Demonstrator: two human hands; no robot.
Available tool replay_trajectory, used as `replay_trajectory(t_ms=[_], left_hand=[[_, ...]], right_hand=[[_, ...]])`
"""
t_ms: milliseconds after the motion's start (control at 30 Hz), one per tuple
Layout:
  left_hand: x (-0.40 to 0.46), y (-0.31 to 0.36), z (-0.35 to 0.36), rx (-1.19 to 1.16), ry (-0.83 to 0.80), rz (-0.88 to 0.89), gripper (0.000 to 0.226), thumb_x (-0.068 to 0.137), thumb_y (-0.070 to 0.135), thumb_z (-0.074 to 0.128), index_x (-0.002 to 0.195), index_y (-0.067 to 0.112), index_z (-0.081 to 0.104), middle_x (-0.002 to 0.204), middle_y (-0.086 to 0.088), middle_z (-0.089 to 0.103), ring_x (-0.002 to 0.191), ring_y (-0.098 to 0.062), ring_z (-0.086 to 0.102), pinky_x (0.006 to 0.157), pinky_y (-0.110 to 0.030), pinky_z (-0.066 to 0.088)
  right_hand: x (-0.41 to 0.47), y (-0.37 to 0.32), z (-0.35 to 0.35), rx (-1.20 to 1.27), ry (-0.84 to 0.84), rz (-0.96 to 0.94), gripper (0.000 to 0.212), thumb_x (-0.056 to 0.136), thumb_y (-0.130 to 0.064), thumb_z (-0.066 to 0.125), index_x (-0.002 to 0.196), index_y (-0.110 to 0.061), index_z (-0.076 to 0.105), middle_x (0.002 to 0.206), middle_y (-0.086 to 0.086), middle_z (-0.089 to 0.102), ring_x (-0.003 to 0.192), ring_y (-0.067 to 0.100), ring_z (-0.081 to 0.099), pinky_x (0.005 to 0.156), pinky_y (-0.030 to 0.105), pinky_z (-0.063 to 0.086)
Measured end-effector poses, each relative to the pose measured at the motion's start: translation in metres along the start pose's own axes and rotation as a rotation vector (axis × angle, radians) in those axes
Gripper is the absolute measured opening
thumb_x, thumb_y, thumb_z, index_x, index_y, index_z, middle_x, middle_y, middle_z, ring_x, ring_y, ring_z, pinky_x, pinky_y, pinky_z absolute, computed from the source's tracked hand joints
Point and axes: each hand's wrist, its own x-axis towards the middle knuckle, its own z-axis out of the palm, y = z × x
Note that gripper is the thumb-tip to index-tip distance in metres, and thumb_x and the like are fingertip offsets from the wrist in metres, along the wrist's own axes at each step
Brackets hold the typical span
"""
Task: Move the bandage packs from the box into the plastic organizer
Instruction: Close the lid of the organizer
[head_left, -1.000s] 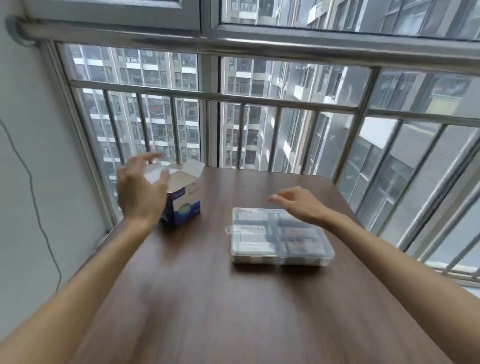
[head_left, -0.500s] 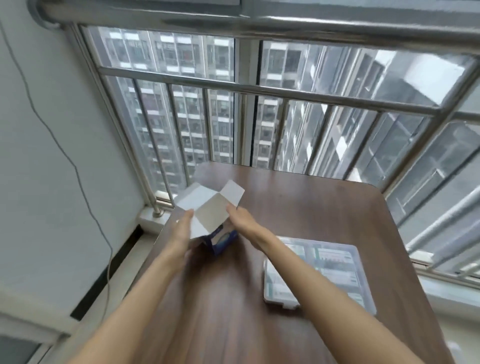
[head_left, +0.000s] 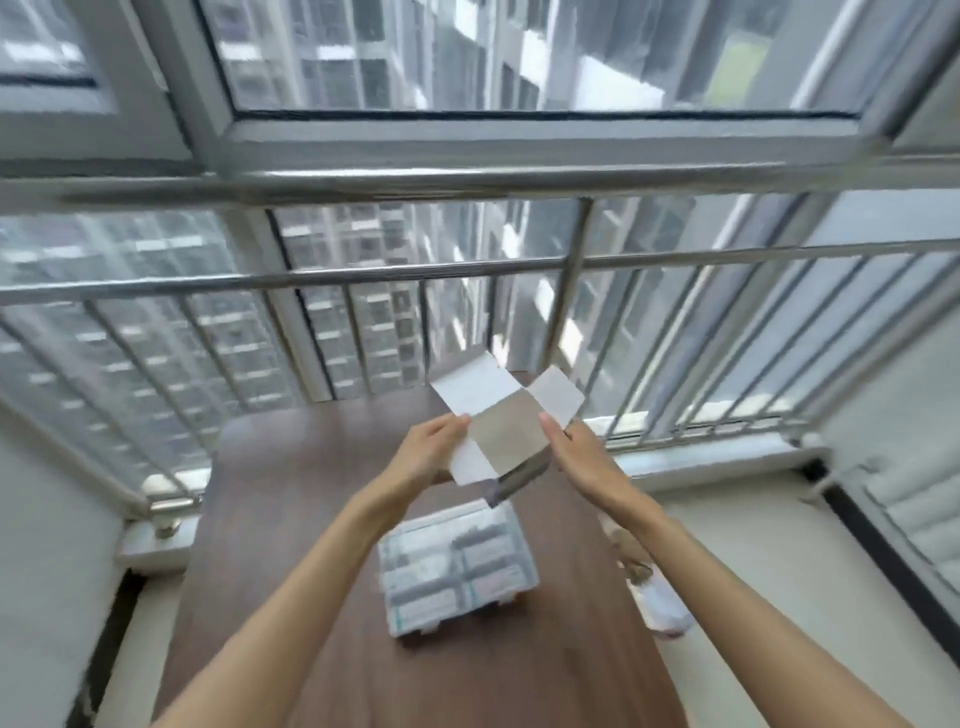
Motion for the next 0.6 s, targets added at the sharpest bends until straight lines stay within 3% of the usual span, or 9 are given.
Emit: replay_trajectory(t_ms=[133, 233, 333, 400, 467, 533, 600], left_hand=[[0.011, -0.002, 0.062, 0.036, -0.215, 0.011, 0.028, 0.099, 0.035, 0.046, 0.106, 0.018, 0.067, 0.104, -0.004, 0.070, 0.086, -0.013, 0.066, 0.069, -0.022, 0.054], [0.012, -0.013, 0.101, 0.108, -0.339, 0.019, 0.029, 0.101, 0.038, 0.041, 0.107, 0.024, 0.066, 0.106, 0.007, 0.068, 0.096, -0.007, 0.063, 0.079, -0.024, 0.052], [0.026, -0.038, 0.127, 0.301, -0.338, 0.071, 0.030, 0.102, 0.034, 0.038, 0.113, 0.020, 0.062, 0.107, 0.008, 0.063, 0.102, -0.010, 0.057, 0.091, -0.027, 0.041], [0.039, -0.067, 0.143, 0.629, -0.419, 0.119, 0.025, 0.102, 0.027, 0.041, 0.115, 0.018, 0.061, 0.112, 0.001, 0.058, 0.112, -0.017, 0.053, 0.095, -0.029, 0.037], [0.048, -0.096, 0.153, 0.922, -0.515, 0.072, 0.035, 0.100, 0.021, 0.040, 0.132, 0.015, 0.053, 0.131, 0.000, 0.053, 0.127, -0.020, 0.047, 0.104, -0.028, 0.034], [0.053, -0.123, 0.163, 1.073, -0.564, 0.022, 0.044, 0.099, 0.020, 0.037, 0.143, 0.017, 0.041, 0.149, -0.003, 0.040, 0.137, -0.022, 0.037, 0.111, -0.030, 0.029], [0.054, -0.147, 0.172, 1.187, -0.596, -0.007, 0.045, 0.100, 0.023, 0.034, 0.144, 0.013, 0.039, 0.152, -0.008, 0.036, 0.138, -0.025, 0.034, 0.112, -0.031, 0.028]], right_hand=[[-0.030, 0.029, -0.056, -0.110, 0.231, 0.096, 0.040, 0.100, -0.035, 0.039, 0.082, -0.009, 0.063, 0.081, 0.003, 0.064, 0.080, 0.022, 0.059, 0.066, 0.031, 0.044], [-0.063, 0.061, -0.090, -0.102, 0.353, 0.212, 0.044, 0.099, -0.038, 0.038, 0.072, -0.011, 0.058, 0.072, 0.008, 0.057, 0.069, 0.022, 0.054, 0.058, 0.032, 0.037], [-0.090, 0.089, -0.120, -0.062, 0.521, 0.350, 0.041, 0.100, -0.037, 0.036, 0.078, -0.007, 0.056, 0.081, 0.009, 0.057, 0.078, 0.025, 0.053, 0.063, 0.031, 0.034], [-0.105, 0.109, -0.139, -0.025, 0.632, 0.444, 0.042, 0.099, -0.040, 0.036, 0.085, -0.006, 0.055, 0.092, 0.013, 0.059, 0.085, 0.027, 0.053, 0.070, 0.032, 0.037], [-0.109, 0.122, -0.153, -0.024, 0.698, 0.515, 0.042, 0.099, -0.040, 0.035, 0.095, -0.003, 0.055, 0.103, 0.017, 0.059, 0.090, 0.029, 0.052, 0.075, 0.033, 0.037], [-0.101, 0.135, -0.166, -0.032, 0.702, 0.562, 0.050, 0.100, -0.041, 0.032, 0.107, 0.002, 0.056, 0.115, 0.022, 0.057, 0.101, 0.033, 0.053, 0.079, 0.034, 0.036], [-0.088, 0.152, -0.174, -0.024, 0.616, 0.669, 0.067, 0.097, -0.053, 0.028, 0.124, 0.004, 0.051, 0.129, 0.023, 0.051, 0.115, 0.036, 0.050, 0.088, 0.034, 0.039]])
